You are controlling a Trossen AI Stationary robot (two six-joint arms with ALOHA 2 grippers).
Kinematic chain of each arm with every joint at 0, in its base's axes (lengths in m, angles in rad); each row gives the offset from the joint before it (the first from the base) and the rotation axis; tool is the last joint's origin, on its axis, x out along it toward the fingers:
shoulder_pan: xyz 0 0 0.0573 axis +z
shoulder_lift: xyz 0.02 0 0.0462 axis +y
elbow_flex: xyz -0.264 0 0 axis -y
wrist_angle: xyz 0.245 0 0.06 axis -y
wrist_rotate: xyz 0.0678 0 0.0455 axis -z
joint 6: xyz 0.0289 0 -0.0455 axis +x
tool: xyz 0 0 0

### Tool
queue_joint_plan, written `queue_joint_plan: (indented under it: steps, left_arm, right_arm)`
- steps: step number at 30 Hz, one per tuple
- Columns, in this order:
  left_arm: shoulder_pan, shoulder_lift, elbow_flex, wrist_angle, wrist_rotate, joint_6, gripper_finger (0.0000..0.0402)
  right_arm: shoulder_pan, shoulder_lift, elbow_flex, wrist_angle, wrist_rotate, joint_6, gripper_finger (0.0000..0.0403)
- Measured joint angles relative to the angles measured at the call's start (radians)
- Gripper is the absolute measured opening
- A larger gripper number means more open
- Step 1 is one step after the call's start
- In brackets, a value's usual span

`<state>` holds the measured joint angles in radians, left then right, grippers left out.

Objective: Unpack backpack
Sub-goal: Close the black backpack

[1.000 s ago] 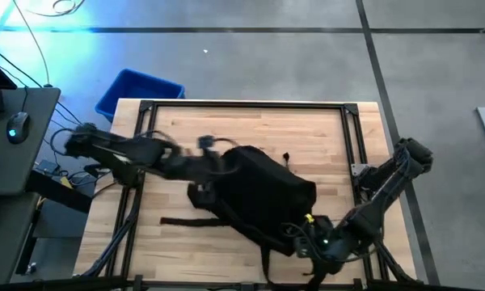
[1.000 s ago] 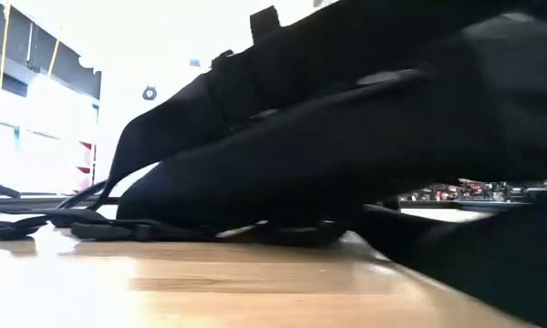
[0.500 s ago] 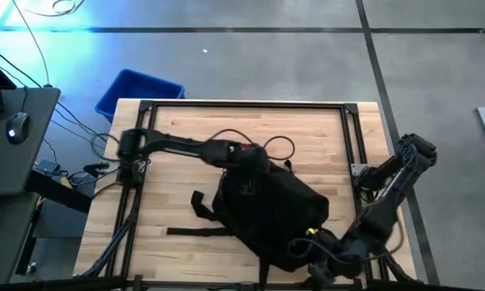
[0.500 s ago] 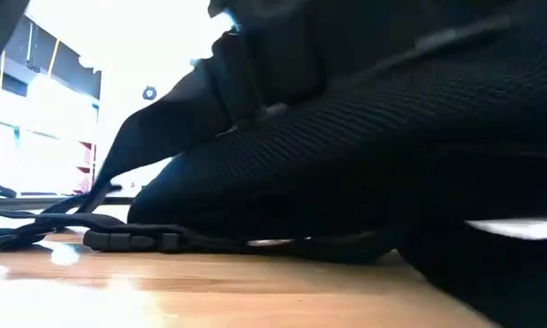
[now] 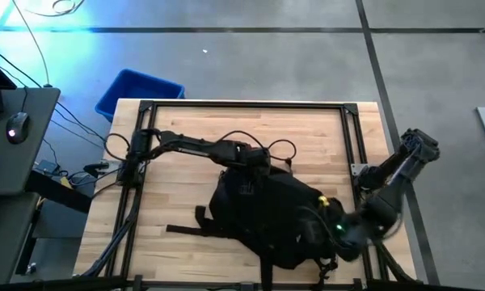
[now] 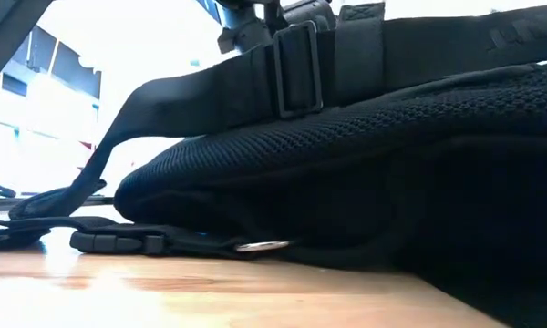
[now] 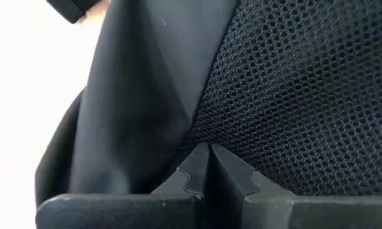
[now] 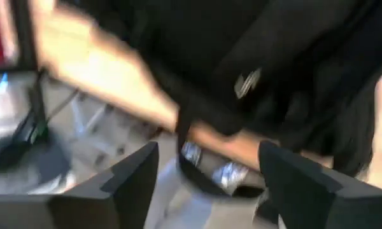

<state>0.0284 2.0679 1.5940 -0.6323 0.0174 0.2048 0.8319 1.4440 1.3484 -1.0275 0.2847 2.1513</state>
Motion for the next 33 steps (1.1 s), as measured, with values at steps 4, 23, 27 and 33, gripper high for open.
queue_joint_plan:
  steps: [4,23,27,33]
  left_arm:
    - [0.002,-0.054,0.026,-0.091,-0.002,0.015,0.0]
    - [0.008,-0.083,-0.224,0.118,-0.065,-0.08,0.0]
    - [0.015,-0.091,-0.221,0.12,-0.07,-0.059,0.0]
    - [-0.019,-0.182,-0.134,-0.032,-0.106,-0.082,0.0]
  right_arm:
    - [-0.08,-0.042,-0.201,0.249,-0.133,-0.101,0.0169]
    - [0.085,-0.082,-0.679,0.656,-0.286,0.149,0.0]
    - [0.083,-0.082,-0.705,0.608,-0.334,0.153,0.0]
    - [0.126,-0.103,-0.643,0.454,-0.363,0.123,0.0]
